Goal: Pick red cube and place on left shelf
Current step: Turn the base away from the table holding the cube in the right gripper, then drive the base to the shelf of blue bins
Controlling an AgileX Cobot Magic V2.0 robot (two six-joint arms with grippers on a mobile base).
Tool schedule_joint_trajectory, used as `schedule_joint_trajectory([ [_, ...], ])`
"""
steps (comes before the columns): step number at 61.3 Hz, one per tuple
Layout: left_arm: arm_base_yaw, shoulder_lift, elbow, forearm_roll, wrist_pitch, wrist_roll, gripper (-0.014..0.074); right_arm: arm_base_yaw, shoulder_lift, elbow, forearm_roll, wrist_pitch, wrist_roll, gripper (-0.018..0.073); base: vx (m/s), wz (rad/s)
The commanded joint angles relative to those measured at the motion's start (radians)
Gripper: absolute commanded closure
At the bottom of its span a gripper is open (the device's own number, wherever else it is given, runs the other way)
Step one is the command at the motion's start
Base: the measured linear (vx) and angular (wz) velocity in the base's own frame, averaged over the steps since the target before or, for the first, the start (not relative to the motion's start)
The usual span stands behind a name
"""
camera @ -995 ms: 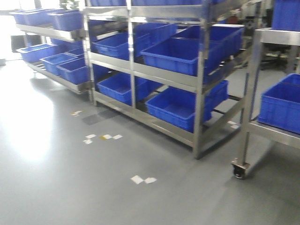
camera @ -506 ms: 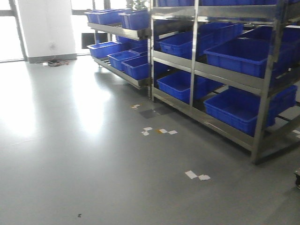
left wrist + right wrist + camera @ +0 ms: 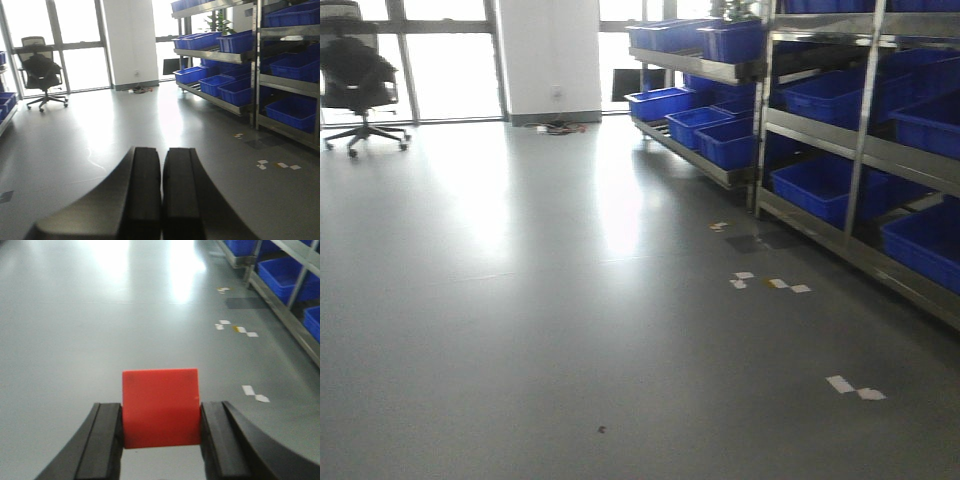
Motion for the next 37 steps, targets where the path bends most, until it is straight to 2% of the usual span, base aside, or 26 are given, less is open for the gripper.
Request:
schedule_joint_trajectory([
  [1,-0.004,0.008,0.022,-0.006,-0.084,0.001,0.0491,0.001,-0.001,-0.03,-0.006,-0.095,-0.003,0.0494,-0.08,0.45],
  [20,-0.004,0.008,0.022,-0.006,-0.084,0.001,0.0491,0.001,-0.001,-0.03,-0.006,-0.095,-0.003,0.0494,-0.06,0.49],
  [37,-0.004,0.008,0.022,-0.006,-0.084,0.001,0.0491,0.001,-0.001,-0.03,-0.006,-0.095,-0.003,0.0494,0.0,0.23],
])
